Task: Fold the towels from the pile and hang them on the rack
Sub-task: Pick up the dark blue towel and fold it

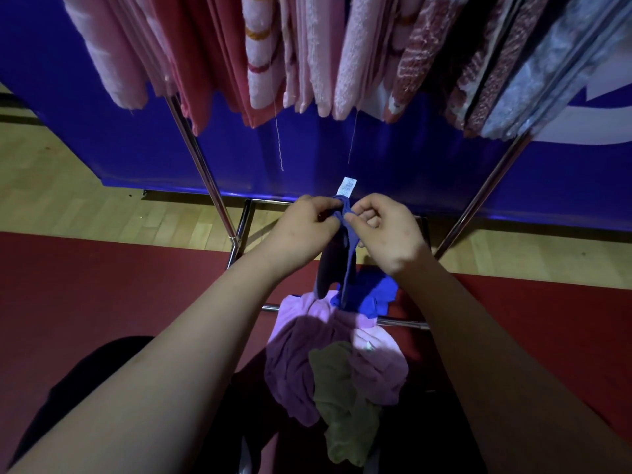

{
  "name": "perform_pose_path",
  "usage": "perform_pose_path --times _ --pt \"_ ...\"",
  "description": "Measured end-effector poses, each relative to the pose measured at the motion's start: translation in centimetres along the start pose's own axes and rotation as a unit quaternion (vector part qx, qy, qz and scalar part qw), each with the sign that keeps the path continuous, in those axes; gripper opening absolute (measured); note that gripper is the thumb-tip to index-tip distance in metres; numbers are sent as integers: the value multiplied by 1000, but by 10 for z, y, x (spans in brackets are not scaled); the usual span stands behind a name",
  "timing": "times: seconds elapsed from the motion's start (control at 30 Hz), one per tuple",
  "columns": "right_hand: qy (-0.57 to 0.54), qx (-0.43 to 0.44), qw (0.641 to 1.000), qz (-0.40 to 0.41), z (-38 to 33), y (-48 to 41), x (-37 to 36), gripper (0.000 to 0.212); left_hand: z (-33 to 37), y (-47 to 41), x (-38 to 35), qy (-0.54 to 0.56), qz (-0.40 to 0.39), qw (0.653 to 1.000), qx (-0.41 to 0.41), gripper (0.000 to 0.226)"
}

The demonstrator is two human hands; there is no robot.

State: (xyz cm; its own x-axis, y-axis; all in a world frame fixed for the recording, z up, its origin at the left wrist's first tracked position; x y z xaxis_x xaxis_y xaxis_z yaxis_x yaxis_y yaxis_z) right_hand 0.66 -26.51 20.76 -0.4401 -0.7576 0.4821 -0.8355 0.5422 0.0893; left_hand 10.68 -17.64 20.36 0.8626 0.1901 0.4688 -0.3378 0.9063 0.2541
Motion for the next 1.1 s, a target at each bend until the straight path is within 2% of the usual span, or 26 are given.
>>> perform_pose_path --times 0.13,0.33,0.43,0.53,0.6,0.77,0.83,0.93,1.1 --pt "-13 -7 1000 8 1 1 0 6 -3 -1 -7 -23 -27 999 10 42" --pt "-38 -16 999 6 1 3 -3 8 -16 -3 -12 135 -29 990 29 31" --pt "-18 7 1000 -22 -11 4 -8 8 -20 -2 -7 154 2 987 37 36" --pt "38 0 997 -72 -8 0 -18 29 -24 -2 -3 163 15 986 40 39" --pt "65 -8 995 -80 -3 -1 -20 38 -27 -3 -6 202 2 979 36 32" --pt "55 -20 998 -20 7 -4 -3 20 -21 0 -11 283 -15 958 30 36" --pt "48 -39 998 -11 14 -6 3 16 -18 -1 -11 280 -24 959 22 40" --pt "40 -24 999 -4 10 -5 10 12 -12 -1 -4 256 -4 967 -5 43" --pt "-41 -12 998 -43 8 -7 4 12 -16 1 2 196 20 980 -9 65"
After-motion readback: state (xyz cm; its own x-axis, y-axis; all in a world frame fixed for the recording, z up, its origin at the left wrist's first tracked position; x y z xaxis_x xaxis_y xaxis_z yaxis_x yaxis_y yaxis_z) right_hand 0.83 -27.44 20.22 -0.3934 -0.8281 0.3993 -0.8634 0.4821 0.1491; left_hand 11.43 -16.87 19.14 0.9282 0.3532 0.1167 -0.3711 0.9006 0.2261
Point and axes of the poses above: each hand's wrist, its own y-axis away from the middle knuckle, its own x-axis out of the back of the hand, z = x × y, the point moved 10 cm from there along -y, towards the middle knuckle, and after that the axes turned 15 degrees about -z, right-handed, at the moved point
